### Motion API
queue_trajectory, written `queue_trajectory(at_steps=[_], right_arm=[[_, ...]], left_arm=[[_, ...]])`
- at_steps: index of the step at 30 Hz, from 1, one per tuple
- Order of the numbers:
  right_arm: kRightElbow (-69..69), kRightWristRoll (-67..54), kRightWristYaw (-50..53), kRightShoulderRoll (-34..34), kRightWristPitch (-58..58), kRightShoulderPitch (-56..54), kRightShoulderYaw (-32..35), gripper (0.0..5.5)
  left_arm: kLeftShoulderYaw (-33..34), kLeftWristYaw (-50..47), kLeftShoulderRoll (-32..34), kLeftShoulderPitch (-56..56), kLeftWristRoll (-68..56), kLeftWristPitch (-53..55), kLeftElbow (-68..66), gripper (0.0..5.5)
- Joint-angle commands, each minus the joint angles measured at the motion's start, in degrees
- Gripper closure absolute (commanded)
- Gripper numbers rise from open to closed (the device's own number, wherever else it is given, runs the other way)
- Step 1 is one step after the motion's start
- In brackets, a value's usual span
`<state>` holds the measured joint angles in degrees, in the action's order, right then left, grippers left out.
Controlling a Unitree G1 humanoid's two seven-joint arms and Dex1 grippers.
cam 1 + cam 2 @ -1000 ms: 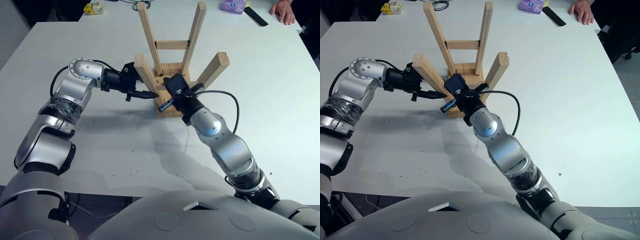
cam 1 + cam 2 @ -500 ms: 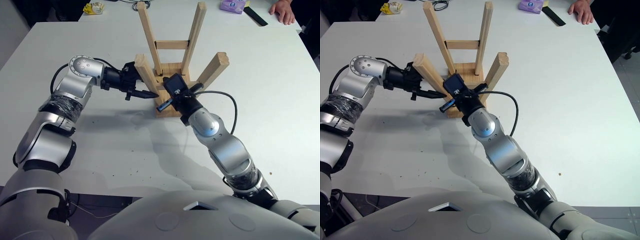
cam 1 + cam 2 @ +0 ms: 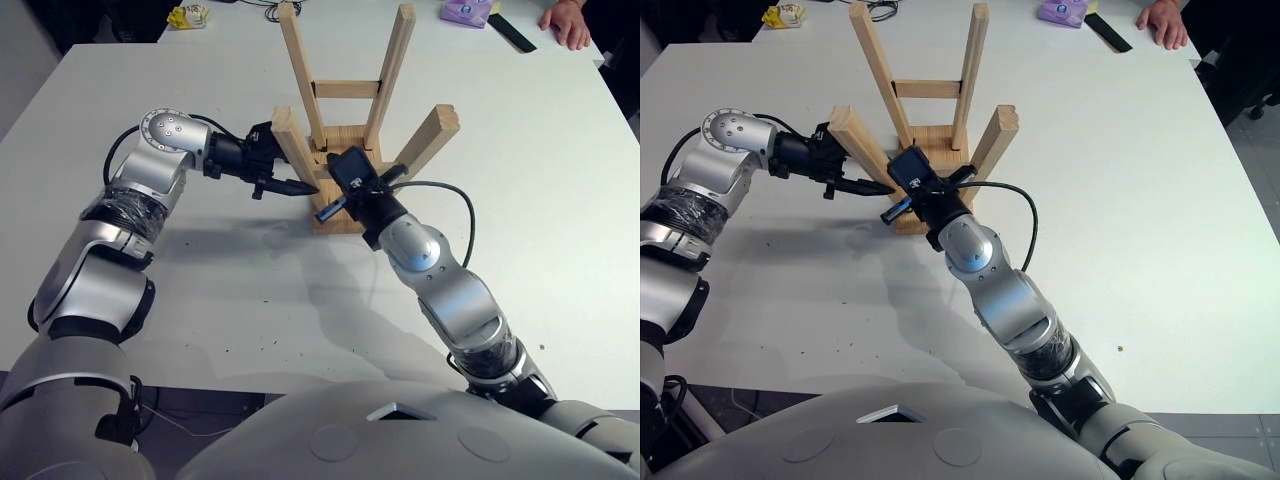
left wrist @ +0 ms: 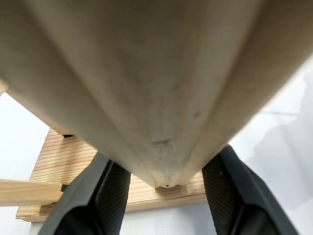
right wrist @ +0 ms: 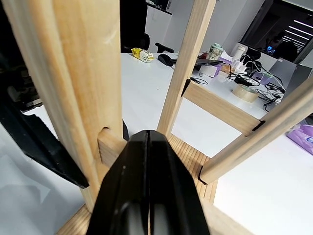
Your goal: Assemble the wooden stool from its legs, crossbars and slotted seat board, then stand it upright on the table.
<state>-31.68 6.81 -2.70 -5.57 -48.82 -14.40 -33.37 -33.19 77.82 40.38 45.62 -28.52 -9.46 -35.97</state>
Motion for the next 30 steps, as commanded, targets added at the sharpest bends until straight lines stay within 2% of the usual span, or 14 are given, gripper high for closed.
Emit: queue_trajectory(at_steps=[1,7,12,17,21,24,28,30], right_arm=[[3.1,0.2,-1.7,-2.7,-2.8,3.8,1.6,5.5],[3.0,0.9,-2.4,-3.0,-2.1,4.6,2.4,5.5],[2.2,1.3,-3.2,-3.5,-1.3,5.3,2.9,5.5],[-2.5,0.3,-4.7,-3.0,2.3,4.2,5.5,5.5],[-9.5,-1.7,-5.8,-1.2,2.4,0.9,11.2,5.5],[-15.1,-6.9,-7.5,0.8,1.0,-3.3,21.1,5.5],[-19.2,-17.2,-11.7,1.6,-4.5,-8.2,33.0,5.5],[-19.6,-22.1,-12.1,3.2,-6.7,-11.8,38.0,5.5]], left_arm=[[-5.9,-2.5,0.0,-10.8,13.5,9.6,-1.4,3.08],[0.3,-3.9,0.1,-13.2,14.0,14.0,3.0,2.2],[5.8,-4.0,1.8,-17.4,13.7,16.3,7.6,2.16],[13.2,-8.9,2.5,-24.9,11.7,21.7,15.7,2.16],[25.1,-21.3,0.7,-34.7,6.2,29.2,28.9,2.16],[39.9,-37.6,-4.6,-44.1,0.6,34.7,47.2,2.16],[52.3,-54.5,-11.0,-51.1,-6.0,41.3,70.6,2.16],[56.0,-61.1,-12.5,-50.0,-9.6,43.3,77.6,2.16]])
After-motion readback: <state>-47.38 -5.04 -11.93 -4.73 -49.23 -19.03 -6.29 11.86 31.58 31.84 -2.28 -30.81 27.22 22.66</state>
